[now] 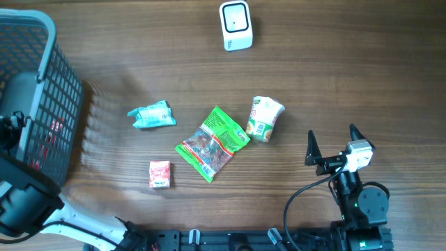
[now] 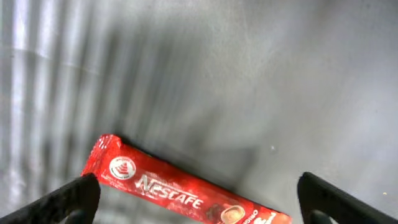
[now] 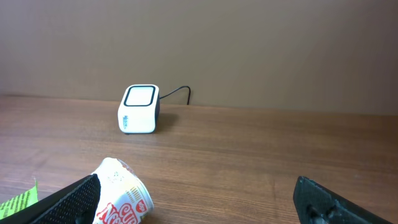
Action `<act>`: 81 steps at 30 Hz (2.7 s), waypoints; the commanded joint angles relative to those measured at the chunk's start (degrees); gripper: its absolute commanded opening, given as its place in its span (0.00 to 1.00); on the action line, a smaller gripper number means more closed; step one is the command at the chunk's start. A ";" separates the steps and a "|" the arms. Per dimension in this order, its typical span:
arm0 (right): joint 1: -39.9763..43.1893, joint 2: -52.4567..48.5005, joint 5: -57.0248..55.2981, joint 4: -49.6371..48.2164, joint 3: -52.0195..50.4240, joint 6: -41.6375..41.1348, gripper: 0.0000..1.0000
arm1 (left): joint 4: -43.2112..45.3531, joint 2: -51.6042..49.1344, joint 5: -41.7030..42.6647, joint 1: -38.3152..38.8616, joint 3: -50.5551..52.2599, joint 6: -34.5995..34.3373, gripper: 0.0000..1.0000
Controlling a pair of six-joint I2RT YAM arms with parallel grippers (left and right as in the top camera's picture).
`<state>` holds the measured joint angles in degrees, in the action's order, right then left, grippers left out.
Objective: Scan the item barcode
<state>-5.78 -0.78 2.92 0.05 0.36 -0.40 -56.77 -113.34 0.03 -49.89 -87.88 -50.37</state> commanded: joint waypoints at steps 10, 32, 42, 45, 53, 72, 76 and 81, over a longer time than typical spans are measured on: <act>0.13 0.35 -0.33 -0.15 -0.07 -0.70 1.00 | 8.85 -1.03 -1.44 -0.04 10.99 0.31 1.00; 0.13 0.35 -0.33 -0.15 -0.07 -0.68 1.00 | -10.36 32.98 33.40 1.31 -20.20 5.73 0.04; 0.13 0.35 -0.33 -0.15 -0.07 -0.70 1.00 | -25.22 26.95 48.52 42.64 -16.35 36.94 0.04; 0.13 0.35 -0.33 -0.13 -0.07 -0.70 1.00 | -24.96 17.88 45.51 53.33 -13.18 41.31 0.04; 0.13 0.35 -0.33 -0.15 -0.07 -0.70 1.00 | -23.67 9.53 45.53 53.94 -15.26 42.66 1.00; 0.13 0.35 -0.33 -0.15 -0.07 -0.70 1.00 | -23.93 19.06 -5.20 31.61 -23.87 36.00 1.00; 0.13 0.35 -0.33 -0.15 -0.07 -0.68 1.00 | -22.69 16.28 7.82 31.67 -23.89 43.45 1.00; 0.13 0.35 -0.33 -0.15 -0.07 -0.68 1.00 | -22.38 16.76 12.68 31.67 -23.87 44.81 1.00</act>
<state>-5.78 -0.78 2.92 0.05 0.36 -0.43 -78.26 -96.90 9.82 -18.13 -111.28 -7.68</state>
